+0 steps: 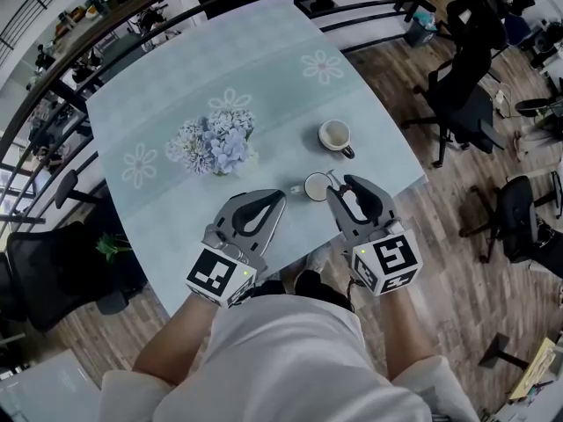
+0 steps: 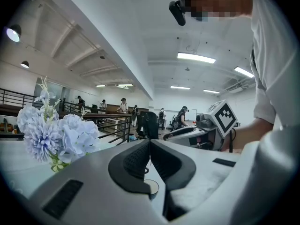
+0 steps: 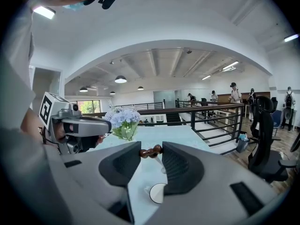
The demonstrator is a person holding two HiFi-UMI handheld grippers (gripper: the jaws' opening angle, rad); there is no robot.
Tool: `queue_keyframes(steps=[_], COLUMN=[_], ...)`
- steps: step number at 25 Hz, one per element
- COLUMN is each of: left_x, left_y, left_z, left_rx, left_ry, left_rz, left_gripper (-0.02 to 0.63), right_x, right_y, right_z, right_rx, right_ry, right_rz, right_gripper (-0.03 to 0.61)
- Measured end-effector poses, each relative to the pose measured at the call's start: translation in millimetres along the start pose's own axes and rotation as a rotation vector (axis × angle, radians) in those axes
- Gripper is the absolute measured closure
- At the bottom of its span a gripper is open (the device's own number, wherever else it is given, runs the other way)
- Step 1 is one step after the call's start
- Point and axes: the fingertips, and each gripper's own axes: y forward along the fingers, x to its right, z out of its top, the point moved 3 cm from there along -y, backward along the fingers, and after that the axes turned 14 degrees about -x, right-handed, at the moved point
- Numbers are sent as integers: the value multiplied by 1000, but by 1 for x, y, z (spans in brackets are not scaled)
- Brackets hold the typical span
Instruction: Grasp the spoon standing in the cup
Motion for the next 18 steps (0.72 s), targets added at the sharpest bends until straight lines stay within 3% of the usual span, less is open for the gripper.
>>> queue_keyframes(steps=[18], left_x=[8], left_y=[4], left_z=[4], left_rx=[-5], left_ry=[14], left_rz=[-4], left_gripper=[592], right_x=[4], right_y=[-9], right_z=[-4], right_rx=[15], right_ry=[4], right_rz=[8], right_gripper=[428])
